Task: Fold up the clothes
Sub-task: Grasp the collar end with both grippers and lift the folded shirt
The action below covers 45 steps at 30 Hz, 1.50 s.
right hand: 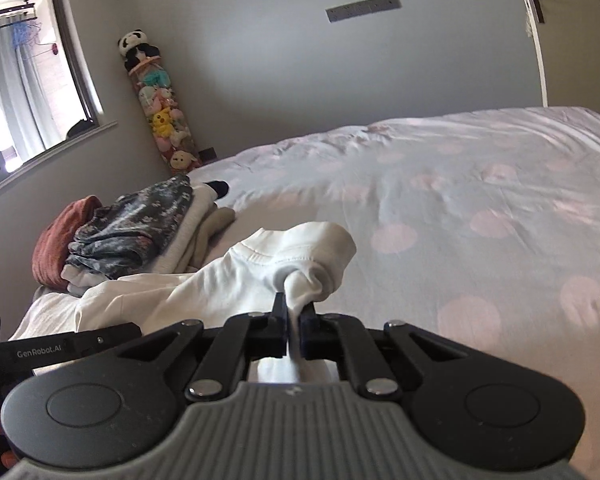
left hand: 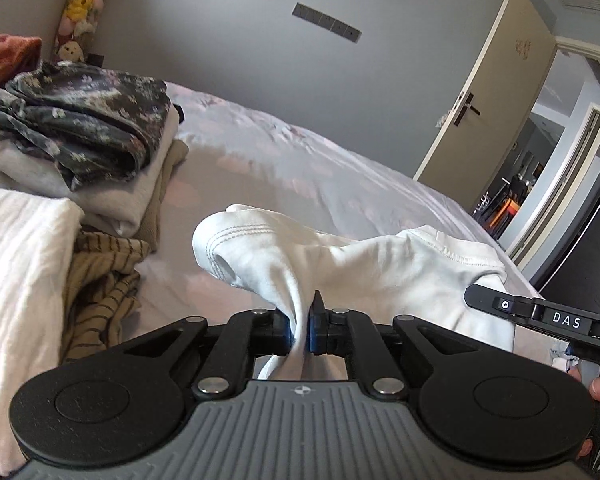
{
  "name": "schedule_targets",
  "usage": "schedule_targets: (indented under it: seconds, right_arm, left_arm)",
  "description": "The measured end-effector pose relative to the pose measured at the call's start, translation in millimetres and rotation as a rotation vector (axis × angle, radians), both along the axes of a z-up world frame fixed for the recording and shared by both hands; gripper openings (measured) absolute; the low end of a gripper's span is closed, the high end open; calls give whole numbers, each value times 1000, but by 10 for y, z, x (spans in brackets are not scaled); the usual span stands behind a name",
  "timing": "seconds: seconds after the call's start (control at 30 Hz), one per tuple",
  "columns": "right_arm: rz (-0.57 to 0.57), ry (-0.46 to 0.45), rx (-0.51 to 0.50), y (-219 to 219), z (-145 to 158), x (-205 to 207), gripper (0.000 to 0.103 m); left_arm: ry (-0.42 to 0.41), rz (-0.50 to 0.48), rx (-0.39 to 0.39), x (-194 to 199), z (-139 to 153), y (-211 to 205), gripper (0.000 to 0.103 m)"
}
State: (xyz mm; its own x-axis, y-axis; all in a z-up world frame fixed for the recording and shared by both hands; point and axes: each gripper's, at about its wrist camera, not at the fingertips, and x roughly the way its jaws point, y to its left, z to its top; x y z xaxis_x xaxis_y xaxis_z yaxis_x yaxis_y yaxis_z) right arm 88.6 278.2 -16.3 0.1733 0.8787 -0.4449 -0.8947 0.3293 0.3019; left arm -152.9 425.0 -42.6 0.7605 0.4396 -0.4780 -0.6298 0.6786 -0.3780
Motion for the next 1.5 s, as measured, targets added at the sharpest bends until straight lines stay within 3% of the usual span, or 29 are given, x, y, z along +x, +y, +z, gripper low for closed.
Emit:
schedule_targets:
  seconds: [0.3,0.6,1.0,1.23,1.5]
  right_arm:
    - [146,-76,120,267,622,-393,7]
    - [317,-119,204,797,1116,-780,6]
    - [547,-131,187,1715,1500,-1237,7]
    - [716,-137,72,2725,1453,-1772,7]
    - [879,-193,-54,3588,973,-2771,7]
  left_arm:
    - [-60,72,122,-576,577,-179,6]
    - [-101,151,165,-1077,923,-147,6]
    - [-63,249,259,-1570,1313,54,6]
    - [28,341,223,-1923,1200,435,6]
    - [154,476,110,-2389,732,831,6]
